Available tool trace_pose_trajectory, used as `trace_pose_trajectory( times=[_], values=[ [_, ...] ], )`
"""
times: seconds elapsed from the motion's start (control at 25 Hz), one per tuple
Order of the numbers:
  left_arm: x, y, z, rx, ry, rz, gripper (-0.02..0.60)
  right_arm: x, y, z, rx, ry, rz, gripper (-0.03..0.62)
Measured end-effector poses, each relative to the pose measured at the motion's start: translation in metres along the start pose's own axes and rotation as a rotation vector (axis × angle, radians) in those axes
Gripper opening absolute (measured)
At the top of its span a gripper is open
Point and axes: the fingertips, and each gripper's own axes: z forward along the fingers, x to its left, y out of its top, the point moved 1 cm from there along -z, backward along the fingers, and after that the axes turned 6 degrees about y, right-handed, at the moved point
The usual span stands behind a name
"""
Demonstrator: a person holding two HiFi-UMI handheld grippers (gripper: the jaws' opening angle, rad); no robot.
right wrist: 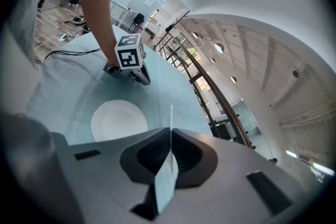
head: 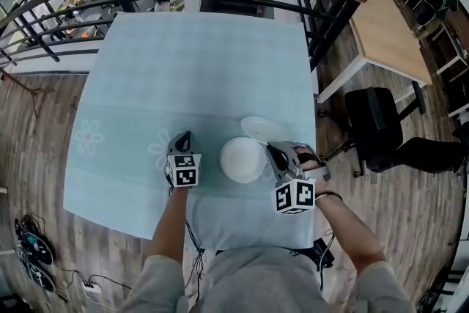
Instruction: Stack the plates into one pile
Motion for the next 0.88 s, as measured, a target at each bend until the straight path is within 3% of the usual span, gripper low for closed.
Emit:
trace_pose_trajectory(
  times=[0.32, 0.68, 0.88],
  values=[
    [-0.003, -0.001, -0.008, -0.012, 0.022, -0.027, 0.020, 0.040, 0.012, -0.009, -0.031, 0.052, -0.046, 0.031],
    [-0.034, -0.024, -0.099, -0.055, 0.033, -0.146, 0.020, 0.070, 0.019, -0.011, -0.083, 0.060, -0.112, 0.031],
    [-0.043, -0.048, -0.148, -0.038, 0.046, -0.153, 0.020, 0.096, 0.023, -0.005, -0.097, 0.055, -0.146, 0.031]
  ],
)
